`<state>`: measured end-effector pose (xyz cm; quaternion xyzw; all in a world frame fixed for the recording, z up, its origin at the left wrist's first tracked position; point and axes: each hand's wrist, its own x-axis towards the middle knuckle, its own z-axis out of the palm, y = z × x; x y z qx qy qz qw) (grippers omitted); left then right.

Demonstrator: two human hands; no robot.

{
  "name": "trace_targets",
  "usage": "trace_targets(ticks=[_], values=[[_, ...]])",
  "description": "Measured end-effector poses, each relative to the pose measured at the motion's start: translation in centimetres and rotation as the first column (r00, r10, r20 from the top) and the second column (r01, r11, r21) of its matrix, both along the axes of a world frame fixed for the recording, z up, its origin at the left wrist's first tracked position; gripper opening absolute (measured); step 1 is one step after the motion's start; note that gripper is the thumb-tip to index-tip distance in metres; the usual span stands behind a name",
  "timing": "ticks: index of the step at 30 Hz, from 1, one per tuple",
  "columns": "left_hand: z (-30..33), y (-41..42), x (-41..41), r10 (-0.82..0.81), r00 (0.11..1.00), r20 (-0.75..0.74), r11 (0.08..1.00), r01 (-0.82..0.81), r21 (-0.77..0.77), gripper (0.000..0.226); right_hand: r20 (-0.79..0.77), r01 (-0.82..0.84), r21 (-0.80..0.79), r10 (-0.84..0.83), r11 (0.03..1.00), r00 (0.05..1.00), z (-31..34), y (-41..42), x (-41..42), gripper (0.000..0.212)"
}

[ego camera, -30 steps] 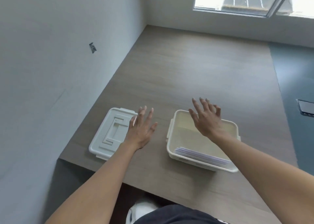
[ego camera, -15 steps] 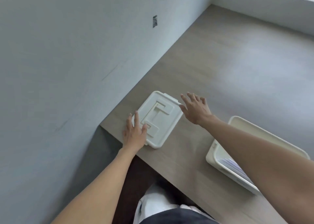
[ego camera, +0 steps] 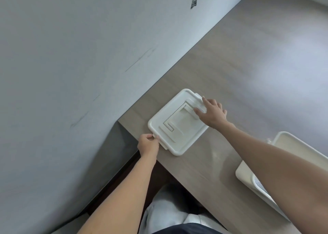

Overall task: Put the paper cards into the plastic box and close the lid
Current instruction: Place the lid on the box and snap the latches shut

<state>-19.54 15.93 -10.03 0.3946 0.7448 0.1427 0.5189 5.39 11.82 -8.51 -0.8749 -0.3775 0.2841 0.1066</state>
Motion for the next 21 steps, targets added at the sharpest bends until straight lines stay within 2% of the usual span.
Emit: trace_targets(ticks=[2, 4, 6, 11, 14, 18, 21], values=[[-0.3, 0.6, -0.2, 0.097, 0.995, 0.028, 0.994, -0.096, -0.049, 0.021, -0.109, 0.180, 0.058, -0.173, 0.982, 0.979, 0.1, -0.4, 0.4, 0.059], [-0.2, 1.2, -0.1, 0.164, 0.985, 0.062, 0.982, -0.156, -0.106, 0.023, -0.311, 0.387, 0.066, -0.350, 0.920, 0.884, 0.6, -0.5, 1.1, 0.044], [-0.2, 1.7, 0.1, 0.218, 0.971, 0.099, 0.967, -0.201, -0.155, 0.023, -0.457, 0.486, 0.051, -0.412, 0.872, 0.788, 1.0, -0.8, 1.8, 0.040], [0.6, 2.0, -0.1, 0.242, 0.945, 0.222, 0.959, -0.199, -0.202, 0.027, -0.488, 0.488, 0.107, -0.382, 0.866, 0.785, 3.1, -2.0, 2.8, 0.029], [1.9, 2.7, 0.2, 0.260, 0.913, 0.315, 0.959, -0.205, -0.198, 0.022, -0.512, 0.499, 0.156, -0.362, 0.852, 0.779, 5.2, -2.4, 3.7, 0.021], [4.5, 5.1, 2.6, 0.163, 0.890, 0.427, 0.986, -0.128, -0.110, 0.019, -0.567, 0.579, 0.251, -0.366, 0.776, 0.738, 8.6, -3.2, 5.5, 0.016], [6.5, 6.0, 5.2, 0.057, 0.854, 0.517, 0.997, -0.025, -0.069, 0.006, -0.574, 0.615, 0.284, -0.383, 0.736, 0.724, 11.4, -5.3, 7.3, 0.016]])
